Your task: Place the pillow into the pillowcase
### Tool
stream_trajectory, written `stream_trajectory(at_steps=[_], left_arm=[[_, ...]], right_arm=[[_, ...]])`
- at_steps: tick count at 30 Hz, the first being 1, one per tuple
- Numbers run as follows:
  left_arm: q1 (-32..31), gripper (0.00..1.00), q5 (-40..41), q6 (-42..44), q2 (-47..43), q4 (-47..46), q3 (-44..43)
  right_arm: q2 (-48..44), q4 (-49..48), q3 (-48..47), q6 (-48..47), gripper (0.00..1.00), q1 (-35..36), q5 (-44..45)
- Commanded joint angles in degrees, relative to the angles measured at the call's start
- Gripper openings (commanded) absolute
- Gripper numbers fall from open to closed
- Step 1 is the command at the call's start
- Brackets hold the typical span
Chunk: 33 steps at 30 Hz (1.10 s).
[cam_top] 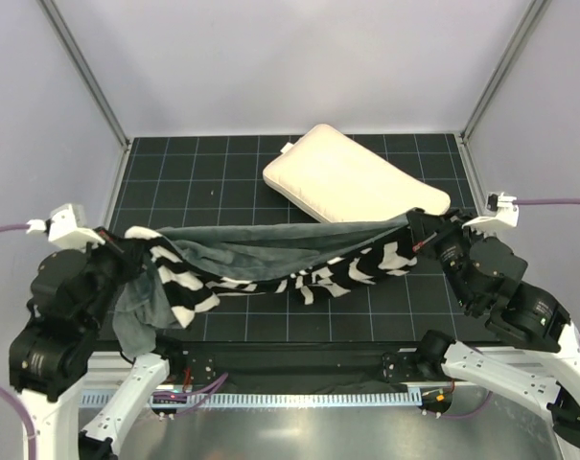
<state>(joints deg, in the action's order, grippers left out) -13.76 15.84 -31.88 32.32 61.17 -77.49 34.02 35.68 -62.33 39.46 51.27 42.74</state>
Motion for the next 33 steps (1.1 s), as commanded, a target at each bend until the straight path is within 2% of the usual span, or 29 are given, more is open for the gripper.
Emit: stream_trajectory(at_steps=[1,5,7,9,10,11,12,13,16,18,19,21,22,23,24,27,29,33], left_arm=[[0.2,0.00,-5.8,-1.8,3.4,-6.1,1.9],[0.3,0.01,-10.3,-2.2,3.7,-9.0,5.6],[0.2,0.10,-11.6,-1.4,3.8,-9.6,6.2],[0.2,0.15,-12.8,-0.7,4.4,-9.2,6.1],[0.2,0.23,-12.9,-0.4,4.8,-8.3,5.8],[0.3,0.31,-13.0,0.2,5.2,-7.8,5.6],[0.2,0.41,-12.8,0.5,5.3,-7.4,5.0],[0.3,0.56,-12.7,0.8,5.5,-7.1,4.7],[0.2,0.78,-11.3,1.2,5.5,-6.5,4.5],[0.2,0.84,-11.0,1.4,5.7,-6.6,4.9],[0.3,0.88,-11.0,1.5,5.9,-6.4,5.1],[0.2,0.91,-11.5,1.6,7.2,-6.1,5.5],[0.2,0.95,-12.6,1.6,7.8,-5.9,6.1],[0.3,0.97,-13.3,1.6,8.5,-5.8,6.4],[0.2,1.00,-14.1,1.4,10.2,-5.4,6.8],[0.2,1.00,-18.2,0.1,13.5,-5.3,9.1],[0.3,1.00,-20.5,-0.8,14.7,-6.4,11.6],[0.2,1.00,-22.0,-3.1,15.4,-10.5,16.2]], right_arm=[[0.8,7.1,-1.4,-1.8,0.04,-0.2,5.9],[1.1,7.7,-1.4,-1.8,0.04,-0.2,5.8],[1.1,8.0,-1.3,-1.7,0.04,-0.3,6.4],[0.9,9.1,-1.7,-1.2,0.06,-0.2,6.7],[0.8,9.4,-1.8,-1.2,0.11,-0.2,6.0],[0.3,9.8,-2.0,-1.5,0.22,-0.2,5.5],[-0.2,9.7,-2.4,-1.7,0.54,-0.3,5.0],[-0.8,9.7,-2.3,-1.8,0.61,-0.3,4.4],[-3.2,8.6,-1.5,-2.4,0.69,-0.3,4.5],[-4.2,8.2,-1.0,-3.2,0.75,-0.2,4.6],[-4.1,8.0,-0.8,-3.3,0.82,-0.2,5.0],[-3.4,8.1,-0.3,-4.0,0.88,-0.2,5.8],[-2.5,8.2,-0.3,-4.0,0.96,-0.3,6.2],[-1.7,8.5,-0.2,-4.2,0.98,-0.2,7.0],[0.8,8.8,-0.3,-4.6,1.00,-0.2,7.3],[7.6,9.8,-1.0,-4.9,1.00,-0.4,6.6],[12.1,9.6,-1.8,-6.1,1.00,-1.3,2.7],[24.5,10.8,-4.1,-7.2,1.00,-7.7,-12.4]])
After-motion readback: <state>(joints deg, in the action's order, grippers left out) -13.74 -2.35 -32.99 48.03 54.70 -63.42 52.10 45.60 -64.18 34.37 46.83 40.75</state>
